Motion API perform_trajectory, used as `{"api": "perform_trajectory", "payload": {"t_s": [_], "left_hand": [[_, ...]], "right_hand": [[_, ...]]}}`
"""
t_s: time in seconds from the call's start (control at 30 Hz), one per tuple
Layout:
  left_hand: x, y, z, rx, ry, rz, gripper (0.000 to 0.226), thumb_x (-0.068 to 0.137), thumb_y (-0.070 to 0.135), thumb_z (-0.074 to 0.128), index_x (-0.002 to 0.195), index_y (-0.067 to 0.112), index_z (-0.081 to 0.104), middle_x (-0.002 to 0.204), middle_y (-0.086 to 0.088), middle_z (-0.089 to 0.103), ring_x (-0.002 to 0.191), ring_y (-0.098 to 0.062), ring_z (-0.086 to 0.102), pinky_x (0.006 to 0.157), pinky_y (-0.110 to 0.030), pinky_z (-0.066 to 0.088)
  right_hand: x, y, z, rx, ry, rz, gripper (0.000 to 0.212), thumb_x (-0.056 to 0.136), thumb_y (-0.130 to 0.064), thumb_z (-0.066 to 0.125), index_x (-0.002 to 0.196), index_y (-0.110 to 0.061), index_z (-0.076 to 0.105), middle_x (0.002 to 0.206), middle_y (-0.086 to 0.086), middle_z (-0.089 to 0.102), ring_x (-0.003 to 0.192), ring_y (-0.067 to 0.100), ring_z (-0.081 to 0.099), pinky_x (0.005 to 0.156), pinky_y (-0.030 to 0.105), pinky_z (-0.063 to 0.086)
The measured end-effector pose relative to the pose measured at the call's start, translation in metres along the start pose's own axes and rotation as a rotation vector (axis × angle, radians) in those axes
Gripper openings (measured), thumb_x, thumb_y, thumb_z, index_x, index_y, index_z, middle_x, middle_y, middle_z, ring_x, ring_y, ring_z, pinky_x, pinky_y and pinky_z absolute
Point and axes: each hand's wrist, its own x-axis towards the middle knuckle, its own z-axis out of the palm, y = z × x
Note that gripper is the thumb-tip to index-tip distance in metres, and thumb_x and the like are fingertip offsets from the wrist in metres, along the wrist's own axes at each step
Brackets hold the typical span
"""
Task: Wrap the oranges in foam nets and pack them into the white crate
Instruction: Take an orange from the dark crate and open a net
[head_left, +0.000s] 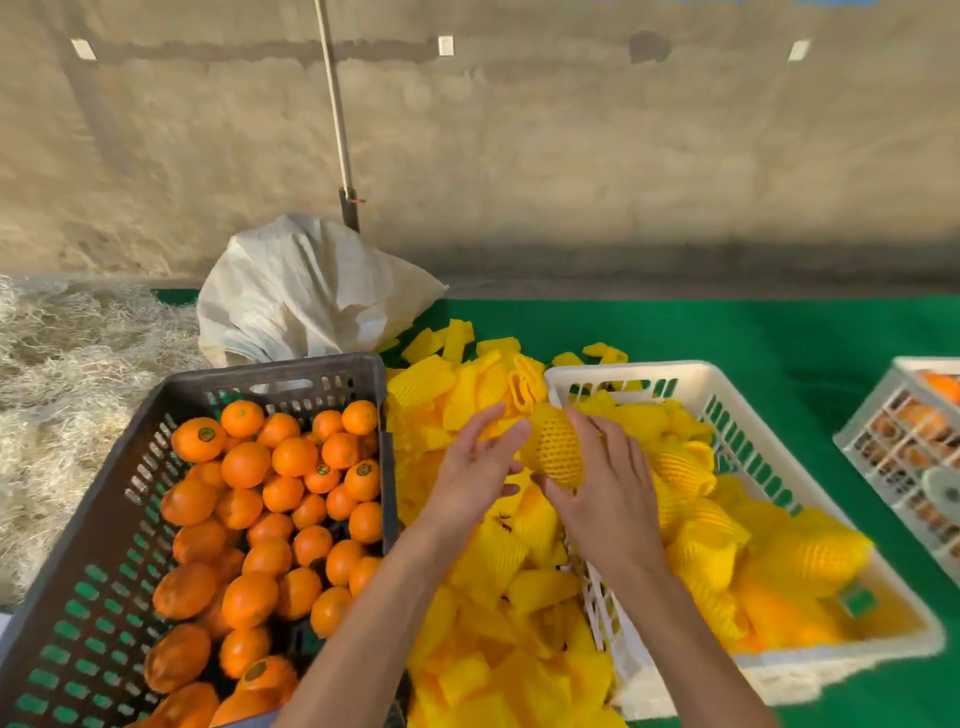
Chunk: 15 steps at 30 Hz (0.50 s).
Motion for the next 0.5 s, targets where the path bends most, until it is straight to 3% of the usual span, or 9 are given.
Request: {"api": "perform_trajectory", "payload": {"t_s": [0.23,0.4,0.5], "left_hand": [[0.022,-0.006,0.060,0.097,0.095,0.041,0.042,0.098,0.043,0.068,0.134,0.025,0.058,0.122,0.004,0.067,0.098,-0.012,0.071,0.072,-0.025,0.059],[0.034,-0.014,0.076,0.329,0.052,0.148,0.041,0.098,0.042,0.067,0.132,0.020,0.061,0.130,0.005,0.064,0.117,-0.019,0.065,0.097,-0.043,0.059],[0.037,-0.010,0.064,0.396,0.093,0.204,0.041,0.098,0.043,0.067,0.131,0.019,0.063,0.129,0.007,0.065,0.107,-0.013,0.065,0.086,-0.030,0.058]], "right_hand": [[0.016,0.074,-0.017,-0.147,0.150,0.182,0.078,0.083,-0.041,0.079,0.149,-0.019,0.043,0.145,0.010,0.046,0.129,0.032,0.044,0.105,0.048,0.043],[0.030,0.096,-0.016,-0.133,0.200,0.205,0.067,0.087,-0.043,0.075,0.141,-0.011,0.052,0.145,0.008,0.049,0.134,0.030,0.045,0.108,0.045,0.042],[0.037,0.086,-0.010,-0.094,0.173,0.165,0.063,0.087,-0.041,0.075,0.139,-0.012,0.054,0.143,0.006,0.053,0.134,0.028,0.046,0.107,0.045,0.043]]}}
